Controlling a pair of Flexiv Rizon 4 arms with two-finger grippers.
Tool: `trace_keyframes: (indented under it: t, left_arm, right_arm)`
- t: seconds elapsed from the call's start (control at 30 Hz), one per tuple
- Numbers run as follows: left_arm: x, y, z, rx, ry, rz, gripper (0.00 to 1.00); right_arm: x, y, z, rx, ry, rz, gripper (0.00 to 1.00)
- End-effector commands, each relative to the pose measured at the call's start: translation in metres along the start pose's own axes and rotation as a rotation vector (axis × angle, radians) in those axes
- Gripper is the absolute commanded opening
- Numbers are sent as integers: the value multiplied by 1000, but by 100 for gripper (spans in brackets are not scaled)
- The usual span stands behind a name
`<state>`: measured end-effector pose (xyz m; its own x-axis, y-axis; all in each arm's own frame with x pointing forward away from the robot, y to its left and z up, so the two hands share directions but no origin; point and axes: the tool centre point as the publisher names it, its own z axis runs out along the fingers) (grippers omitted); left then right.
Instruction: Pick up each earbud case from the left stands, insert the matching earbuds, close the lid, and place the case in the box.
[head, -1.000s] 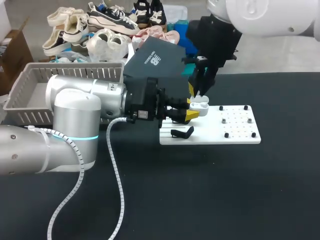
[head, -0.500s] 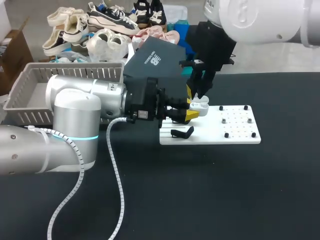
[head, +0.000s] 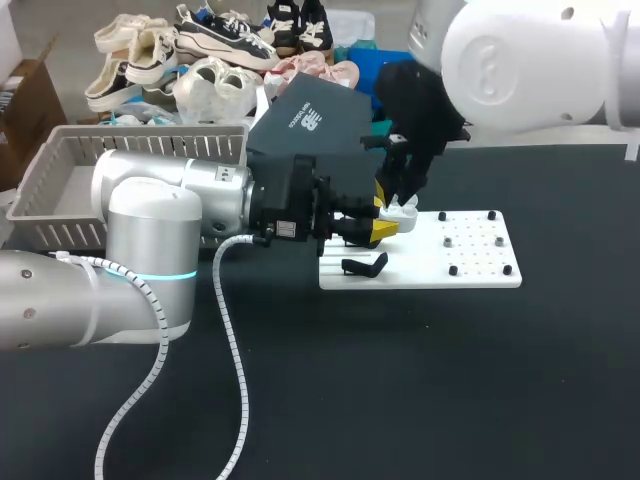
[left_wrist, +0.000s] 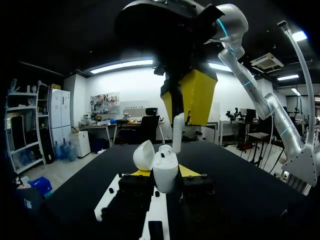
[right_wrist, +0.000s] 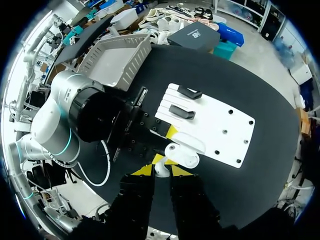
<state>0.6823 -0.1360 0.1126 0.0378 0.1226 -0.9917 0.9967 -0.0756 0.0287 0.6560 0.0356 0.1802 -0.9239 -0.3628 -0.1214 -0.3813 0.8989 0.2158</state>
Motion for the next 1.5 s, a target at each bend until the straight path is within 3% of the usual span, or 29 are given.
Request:
trace_keyframes:
  t: [0.03, 1.5]
  left_arm:
    - [1, 2, 0, 2, -1, 1, 0]
    - [1, 2, 0, 2, -1, 1, 0]
  right_arm:
    - [3, -2, 3, 1, -25, 8, 0]
    - [-11, -9, 19, -10, -44, 43, 0]
